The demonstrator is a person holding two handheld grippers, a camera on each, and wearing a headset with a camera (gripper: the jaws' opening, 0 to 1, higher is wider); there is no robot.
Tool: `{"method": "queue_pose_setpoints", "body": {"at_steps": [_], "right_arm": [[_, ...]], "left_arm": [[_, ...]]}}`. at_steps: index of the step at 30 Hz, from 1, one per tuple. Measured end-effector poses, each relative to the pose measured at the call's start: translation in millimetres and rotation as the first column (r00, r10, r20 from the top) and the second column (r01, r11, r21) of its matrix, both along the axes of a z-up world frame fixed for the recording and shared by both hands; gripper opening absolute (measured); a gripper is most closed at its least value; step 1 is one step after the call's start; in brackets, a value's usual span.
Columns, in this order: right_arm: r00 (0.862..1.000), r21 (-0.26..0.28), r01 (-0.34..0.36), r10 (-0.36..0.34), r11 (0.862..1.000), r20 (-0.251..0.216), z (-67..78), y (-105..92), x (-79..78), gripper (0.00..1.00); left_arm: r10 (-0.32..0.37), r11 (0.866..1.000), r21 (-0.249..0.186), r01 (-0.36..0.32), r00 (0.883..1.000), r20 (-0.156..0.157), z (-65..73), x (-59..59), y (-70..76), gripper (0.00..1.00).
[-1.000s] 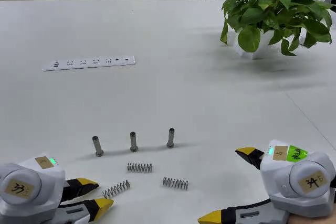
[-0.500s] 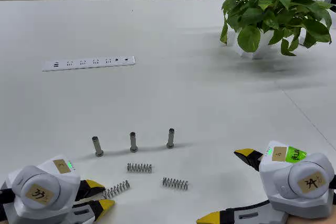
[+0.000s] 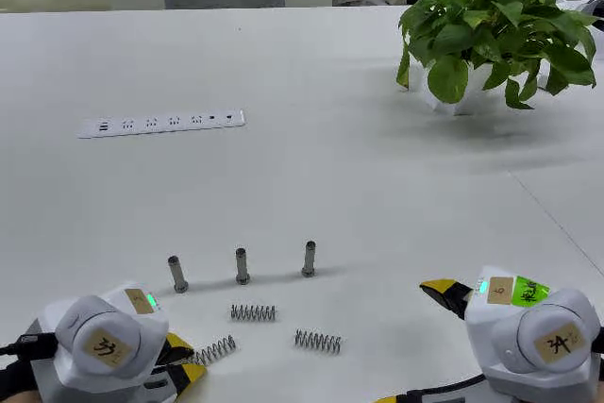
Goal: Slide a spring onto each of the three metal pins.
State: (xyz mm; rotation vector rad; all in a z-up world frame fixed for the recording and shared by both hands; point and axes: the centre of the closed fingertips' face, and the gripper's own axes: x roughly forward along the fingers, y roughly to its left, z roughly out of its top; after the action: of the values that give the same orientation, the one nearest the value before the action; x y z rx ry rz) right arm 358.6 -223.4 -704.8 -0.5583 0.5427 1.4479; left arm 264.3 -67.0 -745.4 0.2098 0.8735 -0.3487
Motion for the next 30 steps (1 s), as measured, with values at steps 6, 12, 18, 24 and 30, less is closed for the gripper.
{"method": "queue_pose_setpoints", "body": {"at_steps": [6, 12, 18, 24, 30], "right_arm": [[1.0, -0.009, -0.009, 0.009, 1.0, 0.005, -0.3, 0.3, -1.9, 0.99], [1.0, 0.002, -0.006, 0.006, 1.0, -0.005, 0.7, 2.1, -2.7, 0.99], [1.0, 0.021, -0.011, 0.012, 1.0, -0.012, 5.7, 8.6, -5.1, 0.99], [0.997, 0.083, 0.01, -0.003, 0.996, -0.083, 13.7, 16.5, -9.4, 0.98], [0.991, 0.11, 0.01, 0.005, 0.994, -0.132, 19.1, 26.4, -14.5, 0.96]], "left_arm": [[-0.001, 1.0, -0.007, 0.001, 1.0, -0.007, -0.9, 1.4, 2.2, 0.11], [0.028, 0.998, -0.051, -0.027, 0.999, 0.016, -6.8, 2.7, 8.5, 0.1], [0.042, 0.995, -0.087, -0.039, 0.999, 0.033, -4.1, 1.7, 5.7, 0.1], [0.072, 0.99, -0.129, -0.06, 0.994, 0.088, 9.2, 4.4, 7.5, 0.1], [0.064, 0.983, -0.177, -0.037, 0.987, 0.149, 34.8, 9.1, -5.8, 0.1]]}}
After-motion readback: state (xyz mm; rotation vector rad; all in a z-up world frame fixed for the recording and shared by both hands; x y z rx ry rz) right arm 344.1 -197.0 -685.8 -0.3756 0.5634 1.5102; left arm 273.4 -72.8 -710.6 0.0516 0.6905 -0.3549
